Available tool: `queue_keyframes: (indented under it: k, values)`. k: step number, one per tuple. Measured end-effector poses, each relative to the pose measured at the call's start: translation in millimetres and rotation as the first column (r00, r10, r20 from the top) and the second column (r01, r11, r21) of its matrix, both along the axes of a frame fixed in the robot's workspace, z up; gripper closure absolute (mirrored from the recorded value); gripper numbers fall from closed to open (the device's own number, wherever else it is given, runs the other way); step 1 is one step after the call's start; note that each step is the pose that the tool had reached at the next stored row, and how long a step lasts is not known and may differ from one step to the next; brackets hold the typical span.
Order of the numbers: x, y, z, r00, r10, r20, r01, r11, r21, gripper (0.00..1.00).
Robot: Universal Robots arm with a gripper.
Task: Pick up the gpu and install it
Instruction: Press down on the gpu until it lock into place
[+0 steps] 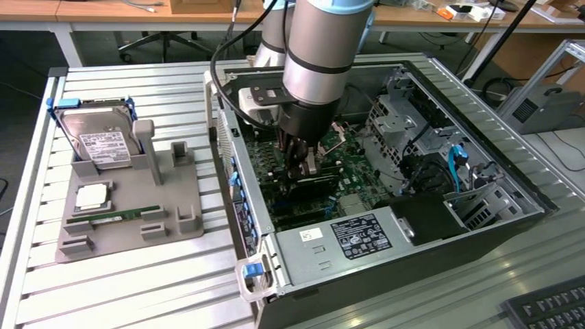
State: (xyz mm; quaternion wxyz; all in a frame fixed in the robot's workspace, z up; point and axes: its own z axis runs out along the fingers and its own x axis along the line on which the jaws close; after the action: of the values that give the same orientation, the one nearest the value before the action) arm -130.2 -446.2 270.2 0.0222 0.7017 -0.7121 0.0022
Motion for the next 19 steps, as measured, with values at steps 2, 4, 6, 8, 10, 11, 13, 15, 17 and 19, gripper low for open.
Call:
queue_keyframes:
  k: [2,4,6,8,10,11,13,15,17,19]
  values:
    - [0.0,-0.1,-0.3,1.0,0.0,0.0,0.0,1.0,0.0,0.89]
    - [0.0,-0.2,-0.3,1.0,0.0,0.0,0.0,1.0,0.0,0.89]
    - [0.0,-0.2,-0.2,1.0,0.0,0.0001,0.0,1.0,0.0001,0.89]
    - [0.1,-0.2,1.2,1.0,0.0,0.0007,0.0,1.0,0.0013,0.89]
    - [0.1,-0.2,5.1,1.0,0.0,0.0006,0.0,1.0,0.0009,0.89]
    - [0.2,-0.2,7.4,1.0,0.0,0.0002,0.0,1.0,0.0003,0.89]
    - [2.4,-0.2,7.7,1.0,0.0,-0.0002,0.0,1.0,0.0006,0.89]
    - [8.5,-0.2,7.8,1.0,0.0,-0.0044,0.0,1.0,0.0009,0.89]
    - [19.2,-0.2,7.8,0.9999,0.0,-0.0133,0.0,1.0,0.0017,0.89]
    - [28.3,-0.2,7.9,0.9998,0.0,-0.0223,0.0,1.0,0.0027,0.89]
